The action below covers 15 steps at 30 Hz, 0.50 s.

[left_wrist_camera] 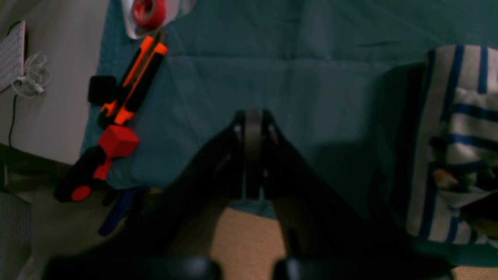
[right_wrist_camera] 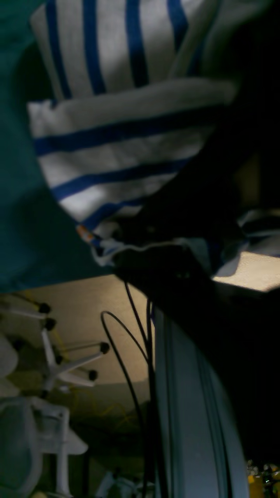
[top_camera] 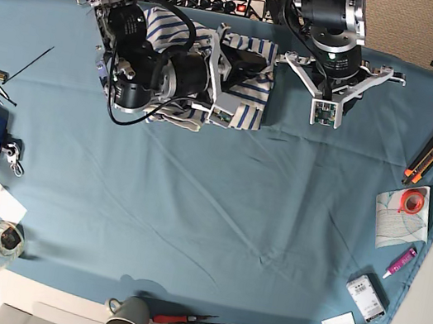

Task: Fold the T-shirt properly
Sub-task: 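Carry the held shirt end over the strip toward the left gripper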

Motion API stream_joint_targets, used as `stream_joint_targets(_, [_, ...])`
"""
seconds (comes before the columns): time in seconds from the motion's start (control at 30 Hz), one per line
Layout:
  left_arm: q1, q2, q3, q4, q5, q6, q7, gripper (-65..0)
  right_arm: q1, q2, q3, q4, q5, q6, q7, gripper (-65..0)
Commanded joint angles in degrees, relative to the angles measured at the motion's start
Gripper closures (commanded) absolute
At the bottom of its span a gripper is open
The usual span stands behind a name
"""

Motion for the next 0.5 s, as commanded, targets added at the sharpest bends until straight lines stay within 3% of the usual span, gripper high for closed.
stream_joint_targets(0.0, [2.89, 0.33, 2.08, 0.74, 0.37, -3.63, -1.20, 0.0, 0.94, 0.09, 0.28, 0.90, 3.74, 0.10, 1.21, 0.0])
stream_joint_targets(0.07, [2.89, 0.33, 2.08, 0.74, 0.37, -3.63, -1.46, 0.0, 0.94, 0.09, 0.28, 0.90, 8.15, 0.10, 1.21, 0.0])
stream_joint_targets(0.2, [2.89, 0.33, 2.08, 0.74, 0.37, -3.63, -1.44, 0.0, 0.96, 0.09, 0.28, 0.92, 14.56, 0.10, 1.21, -14.4])
stream_joint_targets(0.47, [2.89, 0.33, 2.08, 0.74, 0.44, -3.63, -1.46, 0.0, 2.10, 0.07, 1.14, 1.03, 18.46, 0.10, 1.21, -15.4])
